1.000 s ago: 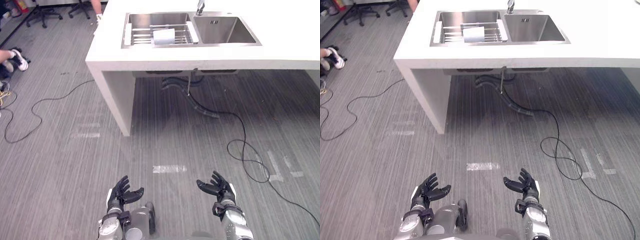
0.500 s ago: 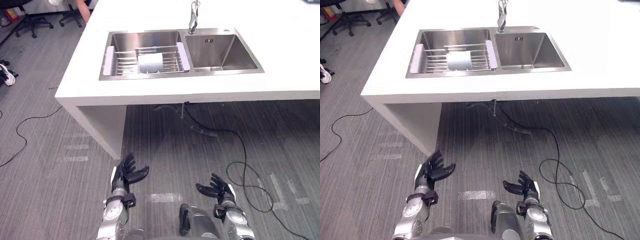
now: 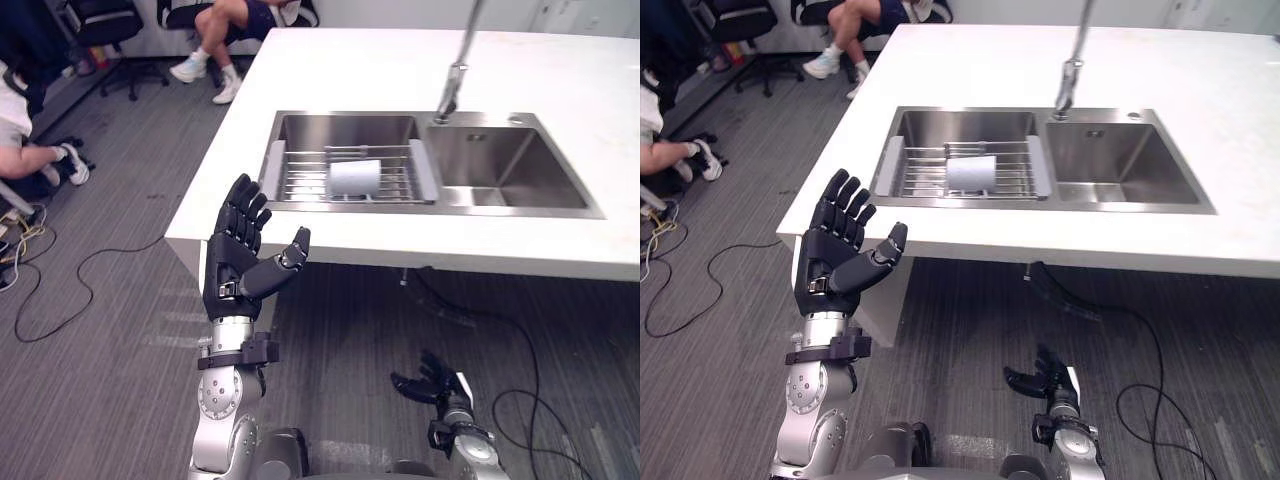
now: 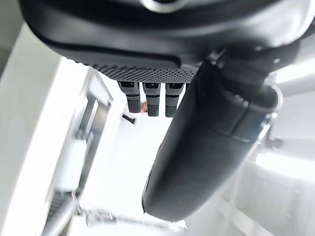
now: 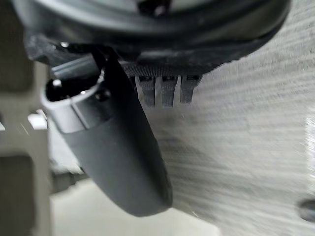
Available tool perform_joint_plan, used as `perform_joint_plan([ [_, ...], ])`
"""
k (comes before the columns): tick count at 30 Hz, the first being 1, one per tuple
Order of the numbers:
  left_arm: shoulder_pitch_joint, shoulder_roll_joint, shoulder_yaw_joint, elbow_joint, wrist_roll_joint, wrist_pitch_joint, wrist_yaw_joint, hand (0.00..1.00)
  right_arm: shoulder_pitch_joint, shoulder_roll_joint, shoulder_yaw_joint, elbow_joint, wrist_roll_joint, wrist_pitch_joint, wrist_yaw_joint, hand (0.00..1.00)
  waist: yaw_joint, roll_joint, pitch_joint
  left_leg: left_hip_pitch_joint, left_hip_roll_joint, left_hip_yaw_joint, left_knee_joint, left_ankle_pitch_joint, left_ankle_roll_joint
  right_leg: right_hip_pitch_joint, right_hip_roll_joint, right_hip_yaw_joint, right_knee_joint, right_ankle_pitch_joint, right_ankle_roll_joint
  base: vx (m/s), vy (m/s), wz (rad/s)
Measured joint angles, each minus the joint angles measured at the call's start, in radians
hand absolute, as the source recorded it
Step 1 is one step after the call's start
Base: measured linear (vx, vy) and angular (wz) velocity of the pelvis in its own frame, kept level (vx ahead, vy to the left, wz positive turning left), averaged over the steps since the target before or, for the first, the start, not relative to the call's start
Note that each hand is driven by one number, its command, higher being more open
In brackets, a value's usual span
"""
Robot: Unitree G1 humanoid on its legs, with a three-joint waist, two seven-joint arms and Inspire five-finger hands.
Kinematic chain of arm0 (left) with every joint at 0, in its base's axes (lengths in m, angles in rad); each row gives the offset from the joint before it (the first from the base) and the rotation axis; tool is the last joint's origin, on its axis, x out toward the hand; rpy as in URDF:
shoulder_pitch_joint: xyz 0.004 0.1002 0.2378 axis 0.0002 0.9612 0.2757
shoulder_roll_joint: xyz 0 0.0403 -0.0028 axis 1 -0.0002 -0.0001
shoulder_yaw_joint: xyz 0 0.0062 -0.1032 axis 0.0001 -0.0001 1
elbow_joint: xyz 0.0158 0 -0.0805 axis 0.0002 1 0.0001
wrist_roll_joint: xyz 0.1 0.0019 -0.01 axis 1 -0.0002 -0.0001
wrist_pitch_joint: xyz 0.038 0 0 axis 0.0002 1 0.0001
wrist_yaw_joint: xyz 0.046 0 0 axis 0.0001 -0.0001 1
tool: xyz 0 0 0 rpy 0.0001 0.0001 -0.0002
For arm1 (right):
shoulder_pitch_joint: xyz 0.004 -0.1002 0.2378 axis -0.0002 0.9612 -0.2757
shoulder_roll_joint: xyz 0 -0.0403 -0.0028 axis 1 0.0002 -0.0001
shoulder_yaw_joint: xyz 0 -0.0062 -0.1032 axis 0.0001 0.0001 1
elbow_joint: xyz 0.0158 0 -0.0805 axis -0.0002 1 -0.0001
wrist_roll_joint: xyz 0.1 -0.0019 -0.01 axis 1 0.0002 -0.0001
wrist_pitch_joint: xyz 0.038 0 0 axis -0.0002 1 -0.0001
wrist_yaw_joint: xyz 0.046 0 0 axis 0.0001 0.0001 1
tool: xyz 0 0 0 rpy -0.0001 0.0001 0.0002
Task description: Walk over to the sink, pick up the cup, carry it to the dishwasher, place the cup inside the dishwasher, then close the dishwasher door
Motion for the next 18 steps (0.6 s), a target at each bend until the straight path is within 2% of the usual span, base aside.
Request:
perform_joint_plan([
  [1, 0.000, 0.009, -0.008, 0.000, 0.000, 0.002, 0.000, 0.90, -0.011, 0.003, 0.000, 0.008, -0.009, 0.000, 0.004, 0.90, 0.001, -0.004, 0.001, 0.011, -0.006, 0.008, -0.001, -0.015, 0.003, 0.003, -0.006, 0.015, 0.004, 0.002, 0.001, 0.22, 0.117, -0.37],
  [3, 0.006, 0.026, -0.038, -0.002, 0.001, 0.004, -0.004, 0.90, -0.022, 0.006, -0.001, 0.006, -0.025, 0.000, 0.014, 0.90, 0.007, -0.005, 0.002, 0.060, 0.000, 0.051, 0.001, -0.064, 0.000, -0.047, -0.007, 0.056, 0.163, -0.007, 0.014, 0.22, 0.121, -0.60],
  [4, 0.006, 0.038, -0.054, -0.008, 0.002, 0.010, -0.005, 0.90, -0.026, 0.009, -0.001, -0.002, -0.028, 0.000, 0.019, 0.90, 0.007, -0.015, 0.007, 0.091, 0.004, 0.073, -0.003, -0.082, 0.001, -0.110, -0.016, 0.070, 0.315, -0.007, 0.042, 0.20, 0.054, -0.46],
  [5, 0.006, 0.071, -0.087, -0.015, 0.016, 0.015, -0.009, 0.90, -0.013, 0.024, -0.002, -0.006, -0.034, 0.000, 0.021, 0.90, -0.014, -0.047, 0.013, 0.146, -0.011, 0.086, 0.005, -0.115, 0.008, -0.207, -0.051, 0.087, 0.577, 0.023, 0.098, 0.17, -0.010, -0.24],
  [6, 0.006, 0.081, -0.101, -0.015, 0.027, 0.022, -0.013, 0.90, -0.001, 0.028, -0.002, -0.007, -0.035, 0.000, 0.021, 0.90, -0.023, -0.057, 0.009, 0.162, -0.012, 0.084, 0.010, -0.127, 0.008, -0.231, -0.056, 0.086, 0.639, 0.020, 0.093, 0.25, -0.037, -0.02],
  [7, 0.006, 0.084, -0.111, -0.016, 0.043, 0.030, -0.020, 0.90, 0.015, 0.034, -0.003, -0.007, -0.035, 0.001, 0.021, 0.90, -0.031, -0.059, 0.008, 0.185, -0.010, 0.085, 0.014, -0.147, 0.007, -0.264, -0.060, 0.078, 0.692, 0.007, 0.067, 0.21, -0.056, 0.04],
  [8, 0.006, 0.081, -0.120, -0.025, 0.065, 0.034, -0.024, 0.90, 0.022, 0.042, -0.003, -0.007, -0.035, 0.005, 0.024, 0.90, -0.040, -0.071, 0.000, 0.207, -0.003, 0.085, 0.015, -0.165, -0.002, -0.308, -0.067, 0.048, 0.701, -0.015, 0.027, 0.27, -0.104, -0.03],
  [9, 0.006, 0.080, -0.120, -0.036, 0.071, 0.037, -0.025, 0.90, 0.023, 0.045, -0.003, -0.009, -0.035, 0.006, 0.026, 0.90, -0.043, -0.074, -0.001, 0.213, 0.002, 0.085, 0.015, -0.175, -0.005, -0.330, -0.068, 0.031, 0.689, -0.025, 0.010, 0.29, -0.158, -0.03],
  [10, 0.005, 0.077, -0.118, -0.055, 0.081, 0.037, -0.026, 0.90, 0.027, 0.049, -0.003, -0.025, -0.035, 0.009, 0.029, 0.90, -0.048, -0.076, -0.003, 0.224, 0.019, 0.084, 0.023, -0.186, -0.031, -0.362, -0.066, -0.007, 0.637, -0.042, -0.021, 0.36, -0.232, -0.06],
  [11, 0.002, 0.074, -0.113, -0.076, 0.082, 0.036, -0.024, 0.90, 0.040, 0.050, -0.003, -0.058, -0.035, 0.011, 0.037, 0.90, -0.050, -0.081, -0.007, 0.236, 0.041, 0.082, 0.040, -0.212, -0.064, -0.380, -0.055, -0.047, 0.518, -0.044, -0.051, 0.32, -0.225, -0.03],
  [12, 0.001, 0.074, -0.112, -0.080, 0.082, 0.035, -0.024, 0.90, 0.049, 0.051, -0.003, -0.073, -0.035, 0.011, 0.039, 0.90, -0.050, -0.089, -0.012, 0.238, 0.046, 0.077, 0.050, -0.224, -0.079, -0.377, -0.048, -0.055, 0.442, -0.019, -0.074, 0.35, -0.249, 0.07],
  [13, -0.008, 0.069, -0.110, -0.067, 0.087, 0.031, -0.024, 0.90, 0.054, 0.042, -0.005, -0.081, -0.035, 0.011, 0.040, 0.90, -0.057, -0.072, -0.016, 0.237, 0.060, 0.055, 0.069, -0.242, -0.099, -0.363, -0.029, -0.067, 0.422, 0.002, -0.084, 0.35, -0.218, 0.10],
  [14, -0.007, 0.051, -0.107, -0.062, 0.111, 0.049, -0.021, 0.90, 0.053, 0.026, -0.005, -0.084, -0.035, 0.012, 0.037, 0.90, -0.057, -0.040, -0.027, 0.243, 0.081, 0.030, 0.040, -0.227, -0.102, -0.349, 0.000, -0.082, 0.401, -0.002, -0.095, 0.33, -0.200, 0.05],
  [16, -0.019, 0.037, -0.105, -0.056, 0.142, 0.049, -0.022, 0.90, 0.057, 0.015, -0.014, -0.093, -0.033, 0.012, 0.037, 0.90, -0.062, -0.025, -0.036, 0.281, 0.084, 0.010, -0.032, -0.188, -0.102, -0.326, 0.015, -0.097, 0.378, -0.012, -0.113, 0.31, -0.156, 0.05],
  [18, -0.044, 0.020, -0.106, -0.039, 0.161, 0.051, -0.022, 0.90, 0.087, 0.010, -0.033, -0.117, -0.033, 0.012, 0.034, 0.90, -0.067, -0.013, -0.040, 0.283, 0.104, -0.007, 0.002, -0.152, -0.122, -0.272, 0.026, -0.127, 0.338, -0.017, -0.121, 0.30, -0.140, 0.28],
])
